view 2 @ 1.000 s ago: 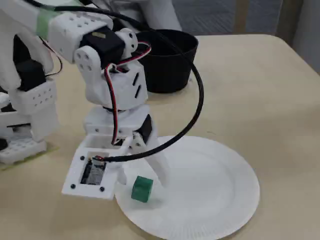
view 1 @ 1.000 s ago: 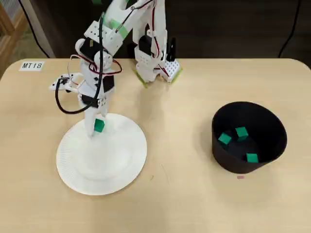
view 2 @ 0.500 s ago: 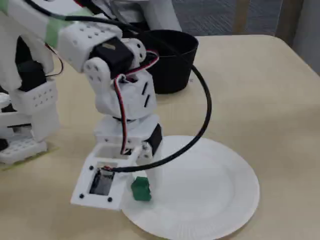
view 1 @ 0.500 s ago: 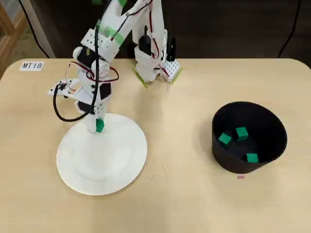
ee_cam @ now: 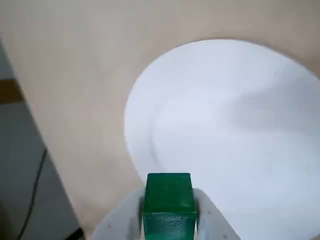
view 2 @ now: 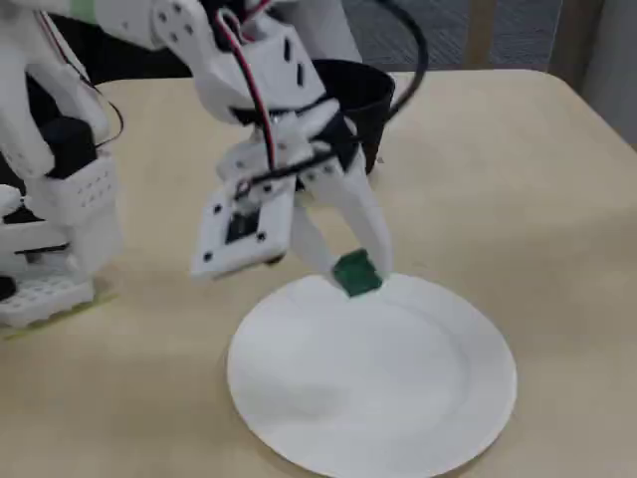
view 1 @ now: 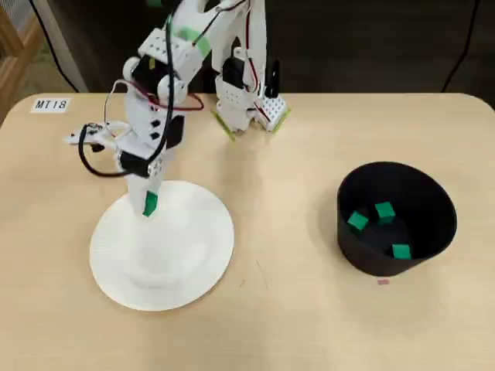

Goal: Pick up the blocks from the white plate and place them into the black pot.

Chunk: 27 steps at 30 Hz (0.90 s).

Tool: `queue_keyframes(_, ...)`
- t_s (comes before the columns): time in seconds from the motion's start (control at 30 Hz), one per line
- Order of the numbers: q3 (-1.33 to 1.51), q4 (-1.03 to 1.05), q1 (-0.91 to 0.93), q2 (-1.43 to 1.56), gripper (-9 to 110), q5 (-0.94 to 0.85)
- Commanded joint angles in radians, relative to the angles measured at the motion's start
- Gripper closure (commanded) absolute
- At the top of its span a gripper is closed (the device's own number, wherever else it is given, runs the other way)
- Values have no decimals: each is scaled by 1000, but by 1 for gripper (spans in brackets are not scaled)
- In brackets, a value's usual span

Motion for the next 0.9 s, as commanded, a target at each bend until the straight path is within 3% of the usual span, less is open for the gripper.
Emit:
queue_keyframes(0.0, -38, 80, -107, 178, 104, 67)
queue_keyframes(0.17, -29, 190, -416, 325, 104, 216)
queue_keyframes(0.47, -40, 256, -974, 334, 104, 380)
queue_keyframes(0.87, -49, -21, -1207, 160, 104, 192)
